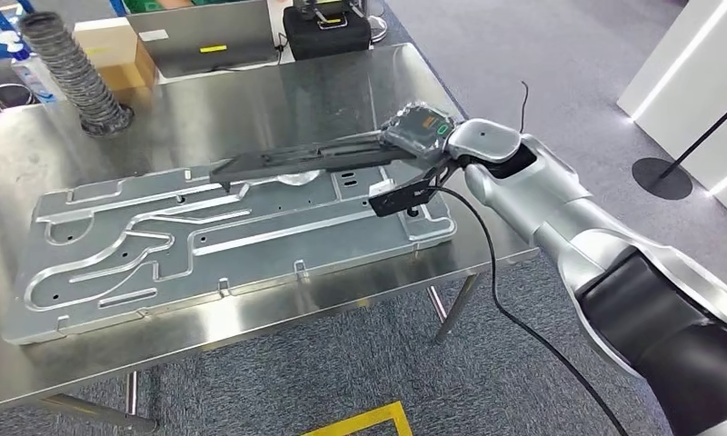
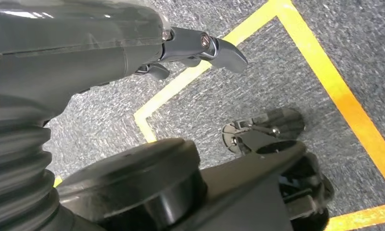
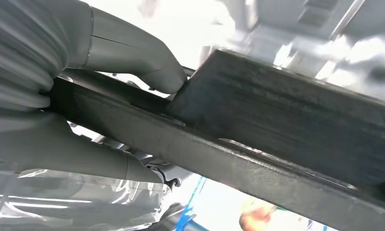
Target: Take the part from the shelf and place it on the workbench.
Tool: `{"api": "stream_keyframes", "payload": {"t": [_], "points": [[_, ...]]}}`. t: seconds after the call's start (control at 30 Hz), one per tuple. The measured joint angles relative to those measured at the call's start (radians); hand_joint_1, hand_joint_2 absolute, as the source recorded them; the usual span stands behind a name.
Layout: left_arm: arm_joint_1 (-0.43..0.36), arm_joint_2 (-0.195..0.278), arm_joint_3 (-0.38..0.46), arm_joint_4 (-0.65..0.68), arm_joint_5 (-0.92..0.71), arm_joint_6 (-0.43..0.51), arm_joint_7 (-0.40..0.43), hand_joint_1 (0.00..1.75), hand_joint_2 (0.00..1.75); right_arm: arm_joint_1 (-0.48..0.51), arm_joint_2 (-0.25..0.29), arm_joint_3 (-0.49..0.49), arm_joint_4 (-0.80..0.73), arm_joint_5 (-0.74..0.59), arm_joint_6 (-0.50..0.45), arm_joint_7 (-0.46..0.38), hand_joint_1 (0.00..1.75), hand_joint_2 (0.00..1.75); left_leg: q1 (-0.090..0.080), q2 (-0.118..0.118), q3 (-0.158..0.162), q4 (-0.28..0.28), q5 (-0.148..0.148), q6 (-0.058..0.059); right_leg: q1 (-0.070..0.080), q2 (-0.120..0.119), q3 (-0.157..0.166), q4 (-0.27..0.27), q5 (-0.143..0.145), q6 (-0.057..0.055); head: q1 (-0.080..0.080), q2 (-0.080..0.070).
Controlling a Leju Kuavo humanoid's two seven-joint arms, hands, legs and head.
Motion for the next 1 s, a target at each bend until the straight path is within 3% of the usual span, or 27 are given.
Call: {"api": "stream_keyframes", "payload": {"t": [0.07,0.13,0.2,0.23,0.27,0.33,0.4,0.53,0.6,0.67,0.7,0.73,0.77,0.87,0.9,1.0], "points": [[-0.002,0.000,-0.005,0.000,0.000,0.001,-0.004,0.00,1.75,0.010,0.001,0.023,0.014,-0.001,0.000,-0.002,1.69,1.75,0.002,-0.004,0.004,-0.007,0.005,0.010,-0.003,0.008,-0.023,0.052,-0.035,0.008,0.000,0.000],[-0.005,0.000,-0.008,0.000,0.000,0.001,-0.006,0.00,1.75,0.020,0.007,0.038,0.026,-0.004,-0.001,-0.003,1.69,1.75,0.001,-0.006,0.006,-0.008,0.003,0.016,-0.005,0.019,-0.084,0.177,-0.093,0.011,0.000,0.000],[-0.006,0.000,-0.010,0.000,0.000,0.001,-0.007,0.00,1.75,0.035,0.016,0.050,0.038,-0.007,-0.003,-0.005,0.85,0.87,-0.001,-0.009,0.008,-0.006,0.000,0.021,-0.006,0.022,-0.139,0.279,-0.116,0.012,0.000,0.000],[-0.005,0.000,-0.010,0.000,0.000,0.001,-0.007,0.00,1.75,0.042,0.019,0.056,0.044,-0.008,-0.003,-0.006,0.42,0.44,-0.002,-0.012,0.010,-0.004,-0.002,0.021,-0.006,0.022,-0.144,0.277,-0.099,0.011,0.000,0.000],[-0.005,0.000,-0.011,0.000,0.000,0.001,-0.007,0.00,1.75,0.046,0.021,0.060,0.048,-0.009,-0.004,-0.007,0.00,0.00,-0.002,-0.016,0.011,-0.002,-0.005,0.021,-0.006,0.022,-0.130,0.237,-0.066,0.009,0.000,0.000],[-0.005,-0.001,-0.012,0.000,-0.003,0.001,-0.007,0.00,1.75,0.046,0.022,0.067,0.053,-0.015,-0.005,-0.008,0.00,0.00,-0.005,-0.021,0.013,0.003,-0.010,0.016,-0.003,0.021,-0.069,0.100,0.004,0.001,0.000,0.000],[-0.004,-0.002,-0.014,0.000,-0.009,0.008,-0.007,0.00,1.75,0.042,0.023,0.070,0.057,-0.023,-0.006,-0.008,0.00,0.00,-0.008,-0.023,0.012,0.005,-0.015,0.009,0.003,0.021,-0.031,0.017,0.027,-0.006,0.000,0.000],[-0.003,-0.001,-0.019,0.000,-0.009,0.017,-0.008,0.00,0.00,0.039,0.022,0.072,0.062,-0.034,-0.003,-0.009,0.00,0.00,-0.009,-0.021,0.010,0.016,-0.028,-0.009,-0.001,0.019,-0.018,-0.007,0.027,-0.020,0.000,0.000],[-0.003,-0.001,-0.019,0.000,-0.003,0.008,-0.008,0.00,0.00,0.036,0.016,0.072,0.063,-0.040,0.002,-0.009,0.00,0.00,-0.006,-0.017,-0.022,0.096,-0.077,-0.020,-0.005,0.014,-0.010,-0.014,0.029,-0.028,0.000,0.000],[-0.003,-0.001,-0.019,0.000,0.000,-0.005,-0.007,0.00,0.00,0.035,0.007,0.074,0.063,-0.045,0.008,-0.010,0.00,0.00,0.000,-0.014,-0.083,0.227,-0.136,-0.030,-0.004,0.011,-0.007,-0.014,0.028,-0.031,0.000,0.000],[-0.002,-0.001,-0.019,0.000,0.000,-0.010,-0.007,0.00,0.00,0.035,0.004,0.076,0.064,-0.046,0.011,-0.011,0.00,0.00,0.003,-0.013,-0.105,0.271,-0.148,-0.033,-0.004,0.011,-0.007,-0.014,0.027,-0.031,0.000,0.000],[-0.002,-0.001,-0.019,0.000,0.000,-0.014,-0.006,0.00,0.00,0.035,0.002,0.078,0.064,-0.047,0.012,-0.012,0.00,0.00,0.005,-0.012,-0.110,0.280,-0.142,-0.036,-0.004,0.010,-0.007,-0.013,0.027,-0.031,0.000,0.000],[-0.002,-0.001,-0.019,0.000,0.001,-0.016,-0.005,0.00,0.00,0.036,0.001,0.079,0.065,-0.048,0.013,-0.012,0.00,0.00,0.008,-0.010,-0.096,0.249,-0.117,-0.037,-0.005,0.011,-0.007,-0.011,0.025,-0.029,0.000,0.000],[-0.003,-0.001,-0.018,0.000,0.009,-0.024,0.005,0.00,0.00,0.035,0.001,0.080,0.066,-0.057,0.013,-0.012,0.00,0.00,0.012,-0.009,0.000,0.056,-0.034,-0.034,-0.005,0.013,-0.006,-0.002,0.020,-0.016,0.000,0.000],[-0.003,-0.001,-0.017,0.000,0.014,-0.025,0.011,0.00,0.00,0.035,0.000,0.080,0.066,-0.061,0.013,-0.012,0.00,0.00,0.011,-0.010,0.016,0.023,-0.024,-0.029,-0.004,0.014,-0.007,0.001,0.020,-0.010,0.000,0.000],[-0.001,-0.001,-0.007,0.000,0.036,-0.028,0.041,0.00,0.00,0.035,0.000,0.080,0.069,-0.074,0.014,-0.013,0.00,0.00,0.006,-0.014,0.018,0.009,-0.012,-0.007,-0.006,0.014,-0.009,0.000,0.025,0.007,0.000,0.000]]}}
